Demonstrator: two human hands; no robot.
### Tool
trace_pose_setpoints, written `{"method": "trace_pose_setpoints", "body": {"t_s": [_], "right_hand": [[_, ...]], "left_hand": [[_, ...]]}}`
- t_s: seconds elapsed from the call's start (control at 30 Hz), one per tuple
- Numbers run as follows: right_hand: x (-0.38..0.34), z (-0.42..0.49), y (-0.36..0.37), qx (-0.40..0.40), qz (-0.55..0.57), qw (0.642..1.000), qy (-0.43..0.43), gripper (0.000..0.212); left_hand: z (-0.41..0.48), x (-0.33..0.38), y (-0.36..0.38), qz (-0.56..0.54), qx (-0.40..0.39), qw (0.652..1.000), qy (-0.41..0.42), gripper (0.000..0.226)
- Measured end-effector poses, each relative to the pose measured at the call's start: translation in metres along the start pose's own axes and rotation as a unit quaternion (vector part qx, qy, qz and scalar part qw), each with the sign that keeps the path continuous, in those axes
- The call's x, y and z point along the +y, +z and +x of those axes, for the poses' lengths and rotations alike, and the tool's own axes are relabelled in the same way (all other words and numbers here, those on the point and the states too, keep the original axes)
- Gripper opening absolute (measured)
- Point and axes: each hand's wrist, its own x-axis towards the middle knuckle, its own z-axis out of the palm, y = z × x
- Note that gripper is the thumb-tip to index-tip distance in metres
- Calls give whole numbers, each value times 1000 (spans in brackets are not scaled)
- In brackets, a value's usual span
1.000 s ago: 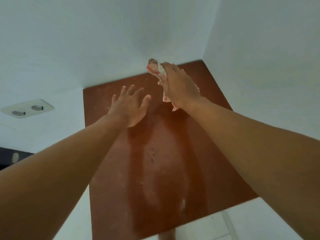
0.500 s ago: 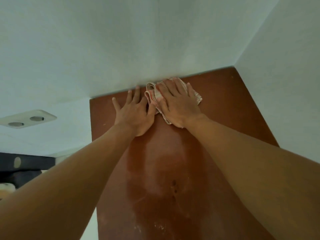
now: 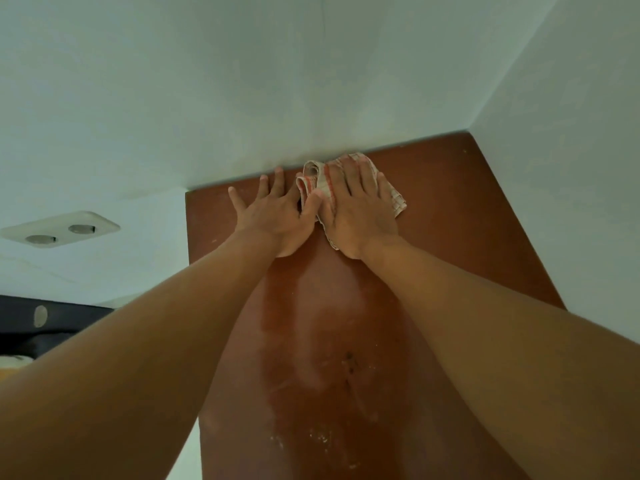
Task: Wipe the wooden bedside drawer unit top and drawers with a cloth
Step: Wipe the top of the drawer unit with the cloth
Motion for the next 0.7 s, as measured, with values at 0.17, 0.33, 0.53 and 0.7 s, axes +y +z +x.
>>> {"method": "trace_pose_setpoints", "body": {"t_s": [0.17,0.33,0.53,0.7], "right_hand": [[4,-34,6,21,3,1000,4,65],[12,-86,9,21,-2,1000,1,66],[21,-164,11,5,-1,1000,-4,66],[29,-246,13,-15,1,1000,-14,70]], "left_hand": [[-11,5,0,-30,-11,999,-15,76],[-65,13,29,-29,28,999,21,75],[-125,30,51,-40,34,998,30,77],[-187,43,71,-53,21,998,28,78]]}}
